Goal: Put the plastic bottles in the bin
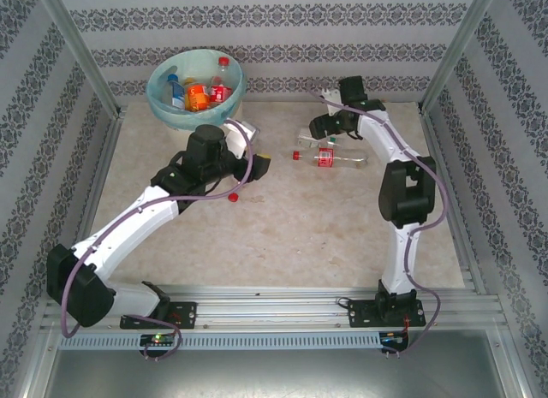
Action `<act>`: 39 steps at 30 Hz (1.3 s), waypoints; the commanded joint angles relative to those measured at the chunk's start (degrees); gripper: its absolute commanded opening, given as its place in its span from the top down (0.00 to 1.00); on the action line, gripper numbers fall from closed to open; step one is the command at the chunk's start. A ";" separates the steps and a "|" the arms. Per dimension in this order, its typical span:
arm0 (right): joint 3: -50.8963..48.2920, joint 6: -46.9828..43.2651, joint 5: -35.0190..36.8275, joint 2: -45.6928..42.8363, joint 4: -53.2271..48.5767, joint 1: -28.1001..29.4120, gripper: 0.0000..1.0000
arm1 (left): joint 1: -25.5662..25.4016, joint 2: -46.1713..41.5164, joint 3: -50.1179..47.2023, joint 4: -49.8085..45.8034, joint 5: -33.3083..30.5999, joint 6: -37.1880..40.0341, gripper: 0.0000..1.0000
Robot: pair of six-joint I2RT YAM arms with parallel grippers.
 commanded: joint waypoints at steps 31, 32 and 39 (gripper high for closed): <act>28.61 -12.73 3.04 23.65 -24.95 2.08 0.24 | -0.48 -2.88 -1.59 2.49 -4.17 0.45 0.31; 28.74 -12.60 2.99 23.68 -24.73 2.11 0.23 | -0.47 -2.84 -1.55 2.57 -4.01 0.31 0.31; 30.86 -12.32 2.98 26.03 -24.33 2.91 0.22 | -0.47 -2.46 -1.66 2.97 -3.46 -0.78 0.31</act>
